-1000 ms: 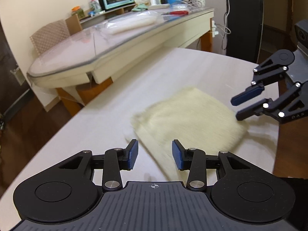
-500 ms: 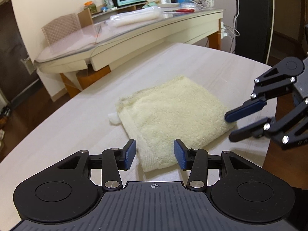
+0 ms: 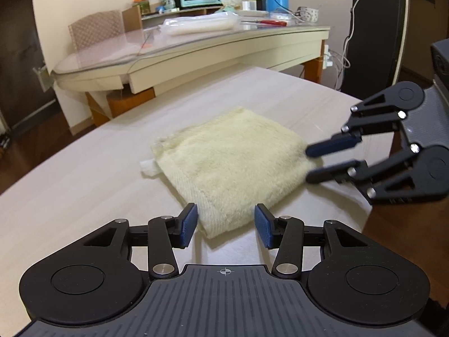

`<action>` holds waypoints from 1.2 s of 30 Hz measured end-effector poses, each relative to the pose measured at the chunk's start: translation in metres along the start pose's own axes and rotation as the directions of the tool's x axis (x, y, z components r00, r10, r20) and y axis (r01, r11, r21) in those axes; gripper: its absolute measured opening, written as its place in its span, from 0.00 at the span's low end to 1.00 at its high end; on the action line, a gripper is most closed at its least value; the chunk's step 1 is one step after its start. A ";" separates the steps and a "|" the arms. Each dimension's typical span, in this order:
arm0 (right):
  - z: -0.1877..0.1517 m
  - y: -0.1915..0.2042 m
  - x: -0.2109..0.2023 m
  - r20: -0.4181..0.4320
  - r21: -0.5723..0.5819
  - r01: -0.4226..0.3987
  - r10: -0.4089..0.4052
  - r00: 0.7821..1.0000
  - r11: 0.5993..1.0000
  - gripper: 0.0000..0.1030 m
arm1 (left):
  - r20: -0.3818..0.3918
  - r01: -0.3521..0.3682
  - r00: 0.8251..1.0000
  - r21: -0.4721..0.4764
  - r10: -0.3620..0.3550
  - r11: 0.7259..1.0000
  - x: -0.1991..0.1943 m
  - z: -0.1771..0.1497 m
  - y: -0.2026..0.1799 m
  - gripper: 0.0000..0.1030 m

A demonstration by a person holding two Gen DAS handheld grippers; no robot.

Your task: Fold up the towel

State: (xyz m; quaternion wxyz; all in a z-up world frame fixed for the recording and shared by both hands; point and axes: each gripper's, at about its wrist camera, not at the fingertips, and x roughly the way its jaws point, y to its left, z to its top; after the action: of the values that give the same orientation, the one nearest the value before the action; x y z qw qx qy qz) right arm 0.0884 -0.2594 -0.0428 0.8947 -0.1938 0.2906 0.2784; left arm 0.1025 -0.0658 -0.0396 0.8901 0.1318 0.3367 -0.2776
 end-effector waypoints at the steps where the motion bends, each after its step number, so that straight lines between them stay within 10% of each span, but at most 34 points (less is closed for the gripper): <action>1: -0.001 -0.001 0.000 0.000 0.002 0.005 -0.005 1.000 1.000 0.27 | 0.004 -0.002 1.000 -0.017 0.002 1.000 -0.001 -0.001 0.000 0.48; 10: -0.009 -0.023 -0.012 0.036 0.164 -0.022 0.016 0.999 0.986 0.36 | 0.058 -0.015 0.998 -0.070 0.019 0.997 -0.015 -0.007 -0.008 0.49; 36: 0.020 -0.036 0.044 0.006 0.075 -0.059 0.058 0.998 0.995 0.32 | 0.038 -0.166 0.984 -0.158 0.174 0.973 0.011 0.001 0.024 0.52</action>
State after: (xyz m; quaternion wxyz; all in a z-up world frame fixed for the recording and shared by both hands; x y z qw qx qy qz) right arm 0.1484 -0.2606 -0.0488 0.8934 -0.1510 0.3045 0.2939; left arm 0.1232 -0.0513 -0.0451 0.9264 0.0836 0.3216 -0.1770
